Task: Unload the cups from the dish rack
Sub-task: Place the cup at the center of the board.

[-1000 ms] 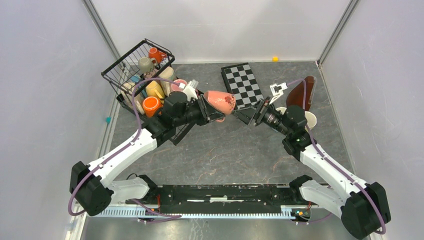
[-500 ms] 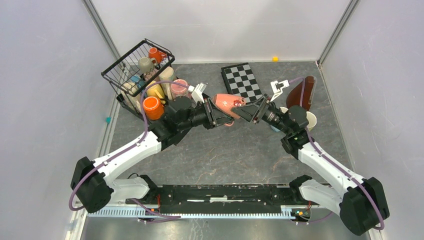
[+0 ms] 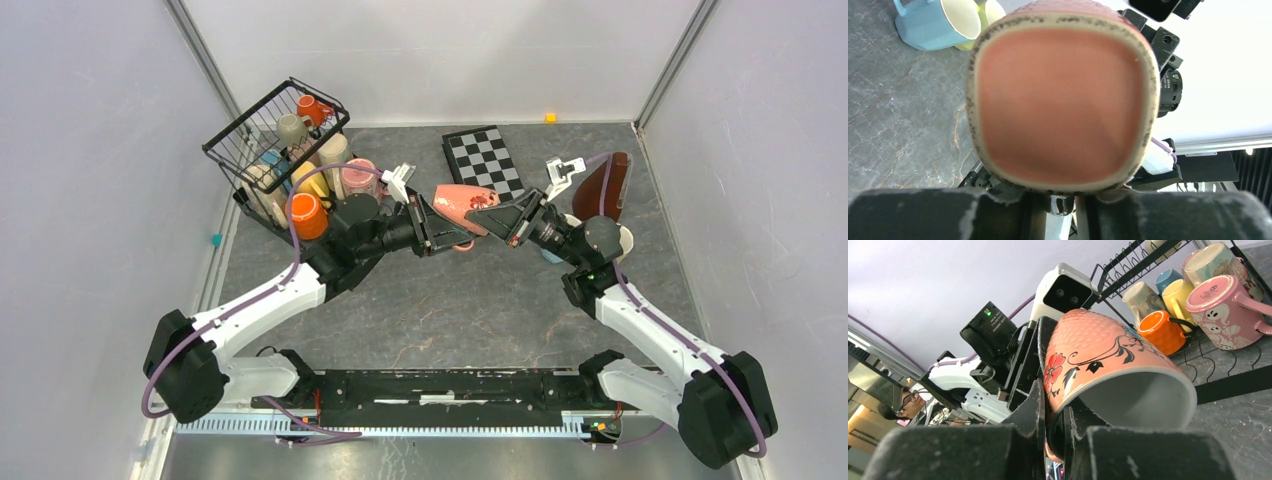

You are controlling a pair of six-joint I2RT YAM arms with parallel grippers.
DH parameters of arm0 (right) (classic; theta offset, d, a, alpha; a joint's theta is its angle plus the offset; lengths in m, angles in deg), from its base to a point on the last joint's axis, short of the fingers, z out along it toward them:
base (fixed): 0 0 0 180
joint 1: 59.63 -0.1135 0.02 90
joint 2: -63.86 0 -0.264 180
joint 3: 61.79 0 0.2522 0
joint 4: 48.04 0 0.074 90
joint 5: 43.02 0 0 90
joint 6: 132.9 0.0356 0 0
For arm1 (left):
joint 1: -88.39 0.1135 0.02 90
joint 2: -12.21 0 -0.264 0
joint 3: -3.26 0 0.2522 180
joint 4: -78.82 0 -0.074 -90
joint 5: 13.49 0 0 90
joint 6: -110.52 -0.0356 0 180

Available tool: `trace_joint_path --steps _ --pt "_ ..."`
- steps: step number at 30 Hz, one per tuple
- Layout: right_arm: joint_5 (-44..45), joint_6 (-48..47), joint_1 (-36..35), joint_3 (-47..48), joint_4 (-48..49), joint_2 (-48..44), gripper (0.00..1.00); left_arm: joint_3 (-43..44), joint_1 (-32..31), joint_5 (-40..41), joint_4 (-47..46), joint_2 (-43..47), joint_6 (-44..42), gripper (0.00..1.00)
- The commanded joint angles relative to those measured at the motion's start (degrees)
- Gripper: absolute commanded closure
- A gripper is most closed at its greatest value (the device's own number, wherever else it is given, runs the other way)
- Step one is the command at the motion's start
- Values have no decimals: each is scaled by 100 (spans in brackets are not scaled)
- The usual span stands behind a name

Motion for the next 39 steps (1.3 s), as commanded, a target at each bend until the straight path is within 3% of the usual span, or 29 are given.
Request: trace_joint_path --steps 1,3,6,7,14,22,31,39 --pt "166 -315 -58 180 -164 -11 100 -59 -79 104 -360 -15 -11 54" --pt "217 -417 -58 243 -297 -45 100 -134 -82 141 -323 34 -22 24" --pt "273 -645 -54 414 -626 -82 100 -185 -80 212 -104 153 -162 2" --pt "346 -844 -57 528 -920 -101 100 -187 -77 256 30 206 -218 0" --pt "1378 -2500 -59 1705 -3877 -206 100 -25 -75 720 1497 592 -958 0" --pt "2786 -4110 -58 2902 -6963 400 100 546 -79 1466 3108 824 -1762 0" --pt "3572 -4989 -54 3255 -8027 1224 100 1055 -75 1847 3930 856 -2317 0" --pt "3851 -5161 -119 3268 -7987 1931 100 1229 -70 2043 4303 865 -2562 0"
